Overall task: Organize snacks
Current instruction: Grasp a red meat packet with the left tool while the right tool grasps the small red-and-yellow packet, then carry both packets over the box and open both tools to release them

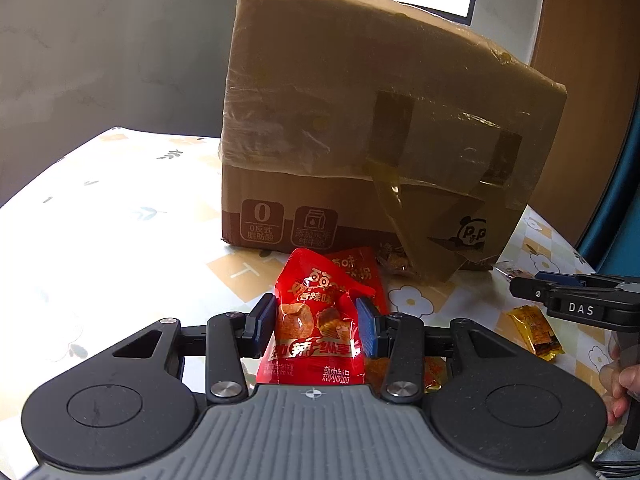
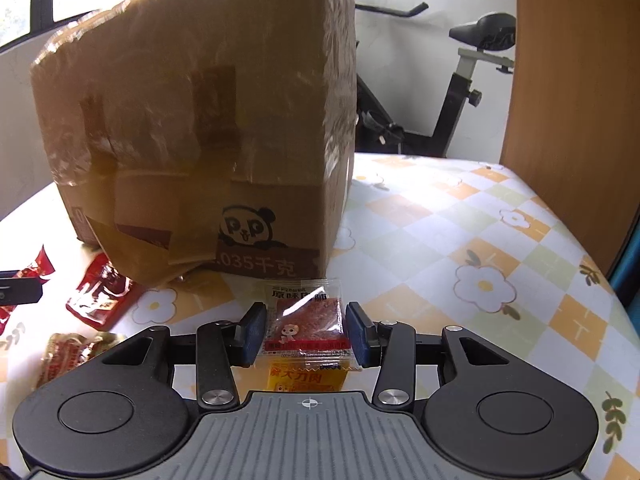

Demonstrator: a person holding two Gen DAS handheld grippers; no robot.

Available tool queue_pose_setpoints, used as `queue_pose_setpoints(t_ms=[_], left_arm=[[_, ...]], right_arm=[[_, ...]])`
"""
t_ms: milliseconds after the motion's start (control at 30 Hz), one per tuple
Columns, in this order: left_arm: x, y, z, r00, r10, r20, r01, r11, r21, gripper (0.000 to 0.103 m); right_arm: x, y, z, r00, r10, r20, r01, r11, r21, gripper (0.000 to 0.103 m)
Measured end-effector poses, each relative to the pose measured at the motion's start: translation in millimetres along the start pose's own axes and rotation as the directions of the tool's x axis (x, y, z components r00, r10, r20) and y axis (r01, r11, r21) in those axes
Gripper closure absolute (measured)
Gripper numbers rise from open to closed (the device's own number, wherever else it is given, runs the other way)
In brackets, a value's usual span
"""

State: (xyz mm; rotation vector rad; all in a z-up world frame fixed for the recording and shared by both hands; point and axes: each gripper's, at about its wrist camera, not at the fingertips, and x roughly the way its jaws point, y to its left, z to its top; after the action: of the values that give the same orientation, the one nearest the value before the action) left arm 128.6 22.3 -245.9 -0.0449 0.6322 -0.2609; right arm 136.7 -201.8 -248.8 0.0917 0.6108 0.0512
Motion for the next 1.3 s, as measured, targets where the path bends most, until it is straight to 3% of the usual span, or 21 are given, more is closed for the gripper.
queue_pose_setpoints(t_ms=[133,367,600,700,800,933,1167,1300], left_arm=[[-11.9,-0.7,7.4,0.999,0.019,0.048,-0.02,1.0,0.009,0.058],[-48.6,-5.4,37.0,0.985,-0.019,0.17,0.011,0.999,0.049,0.057],[-80.3,-22.3,90.5,0.946,-0.081,0.313,0.055,0.994,0.091,0.056],[-84.2,-31.8,111.9,0.929,-0.122,0.349,0.086,0.989,0.119,0.055],[-77.9,-43.3,135.6,0.923,-0.143,0.356,0.097,0.985,0.146,0.055],[-53.5,-51.7,167.3,0.929,-0.167,0.331,0.121,0.98,0.157,0.055],[3.1,-48.9,201.0,0.957,-0.147,0.251,0.125,0.987,0.101,0.055],[26.5,-53.7,209.7,0.968,-0.12,0.221,0.094,0.988,0.126,0.055]], right_arm=[[-18.7,-4.6,4.7,0.999,-0.003,0.035,0.003,1.0,0.014,0.063],[-59.1,-9.2,25.7,0.988,0.014,0.152,-0.019,0.999,0.031,0.063],[-101.4,-4.6,72.1,0.952,0.043,0.302,-0.048,0.999,0.009,0.063],[-111.6,-0.1,92.7,0.935,0.067,0.348,-0.062,0.998,-0.025,0.063],[-111.5,1.8,115.2,0.924,0.088,0.371,-0.077,0.996,-0.044,0.063],[-92.5,1.3,151.7,0.922,0.108,0.373,-0.095,0.994,-0.054,0.063],[-36.1,3.4,191.8,0.952,0.097,0.291,-0.079,0.994,-0.072,0.063],[-14.3,5.5,201.1,0.965,0.091,0.248,-0.074,0.994,-0.079,0.063]])
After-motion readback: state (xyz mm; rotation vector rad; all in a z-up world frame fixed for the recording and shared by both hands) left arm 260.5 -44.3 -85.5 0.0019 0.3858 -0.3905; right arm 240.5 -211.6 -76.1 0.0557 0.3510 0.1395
